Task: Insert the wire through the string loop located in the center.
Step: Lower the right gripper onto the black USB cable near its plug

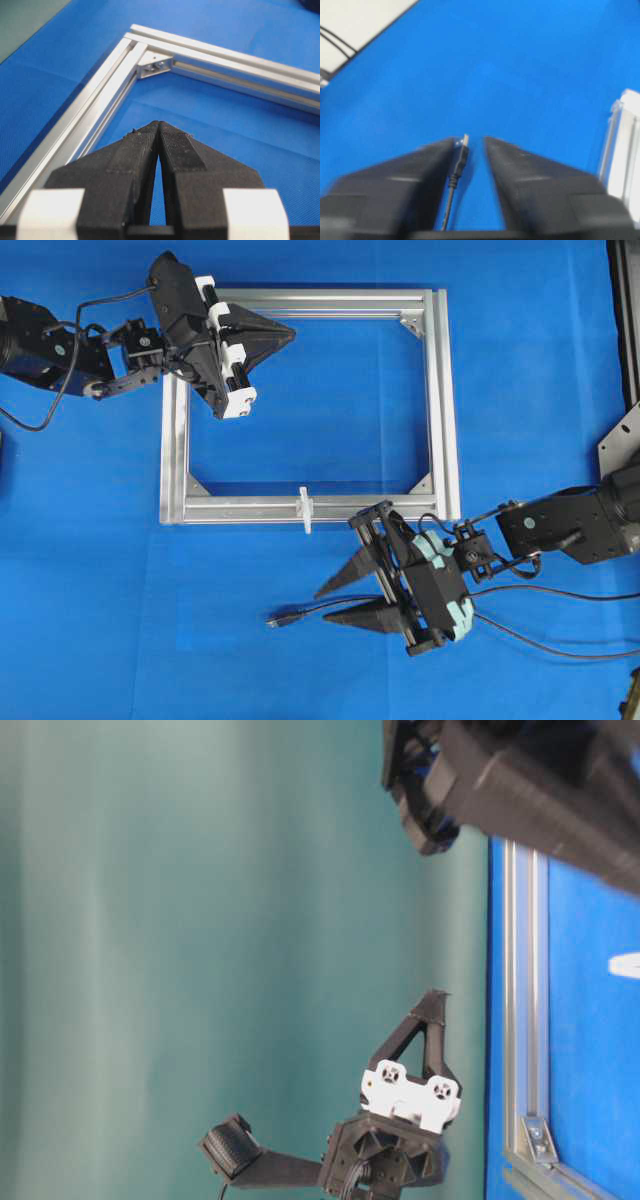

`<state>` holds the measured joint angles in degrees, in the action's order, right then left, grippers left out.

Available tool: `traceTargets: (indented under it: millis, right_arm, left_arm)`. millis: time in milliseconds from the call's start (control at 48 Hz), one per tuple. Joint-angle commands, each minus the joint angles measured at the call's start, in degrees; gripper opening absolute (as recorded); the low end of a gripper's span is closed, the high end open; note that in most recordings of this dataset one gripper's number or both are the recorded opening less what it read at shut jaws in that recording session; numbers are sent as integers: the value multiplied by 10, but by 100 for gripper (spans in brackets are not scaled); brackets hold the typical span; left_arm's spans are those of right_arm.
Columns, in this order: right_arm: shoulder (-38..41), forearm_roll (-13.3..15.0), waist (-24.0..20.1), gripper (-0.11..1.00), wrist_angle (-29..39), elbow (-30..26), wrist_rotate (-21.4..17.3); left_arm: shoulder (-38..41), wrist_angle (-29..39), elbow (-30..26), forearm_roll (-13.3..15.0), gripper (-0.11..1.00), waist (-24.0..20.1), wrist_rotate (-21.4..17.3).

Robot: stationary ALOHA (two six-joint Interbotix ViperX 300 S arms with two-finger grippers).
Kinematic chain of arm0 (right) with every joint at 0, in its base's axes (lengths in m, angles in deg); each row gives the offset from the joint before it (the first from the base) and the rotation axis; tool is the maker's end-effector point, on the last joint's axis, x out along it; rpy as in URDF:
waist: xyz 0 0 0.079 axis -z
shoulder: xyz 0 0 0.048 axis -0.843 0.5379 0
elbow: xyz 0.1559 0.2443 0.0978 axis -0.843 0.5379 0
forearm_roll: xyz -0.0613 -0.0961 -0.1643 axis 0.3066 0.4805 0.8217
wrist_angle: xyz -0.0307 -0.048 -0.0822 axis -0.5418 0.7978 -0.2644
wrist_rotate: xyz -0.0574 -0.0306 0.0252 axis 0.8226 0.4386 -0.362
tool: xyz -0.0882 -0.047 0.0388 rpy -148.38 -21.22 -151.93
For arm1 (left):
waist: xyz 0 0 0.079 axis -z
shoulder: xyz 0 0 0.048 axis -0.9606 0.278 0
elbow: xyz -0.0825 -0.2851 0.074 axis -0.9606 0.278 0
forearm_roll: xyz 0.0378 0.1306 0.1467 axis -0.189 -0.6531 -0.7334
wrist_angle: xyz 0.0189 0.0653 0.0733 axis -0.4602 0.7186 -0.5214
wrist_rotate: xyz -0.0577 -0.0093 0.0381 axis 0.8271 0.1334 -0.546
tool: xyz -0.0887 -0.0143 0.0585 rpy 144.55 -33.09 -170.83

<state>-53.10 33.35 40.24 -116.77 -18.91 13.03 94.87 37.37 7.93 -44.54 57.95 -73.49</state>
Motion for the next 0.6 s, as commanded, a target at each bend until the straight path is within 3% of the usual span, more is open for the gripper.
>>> traceTargets:
  millis: [0,146,188,313,584]
  right_arm:
    - [-14,-8,-2,42,2,-8,-2]
    - [-14,-11,-5,83,4,-7,-2]
    - [-14,-11,-7,90,4,-8,-2]
    - [-4,-18,-8,82,4,-11,-2]
    - [76,-69,-11,83,4,-35,-2]
  left_arm:
    - [-16,-4,-4,-2,0,0,0]
    - [-16,-3,-3,-2,0,0,0]
    - [-16,-3,-3,-1,0,0,0]
    - [-16,-3,-3,-1,0,0,0]
    - [-16,-3,-3,-1,0,0,-1]
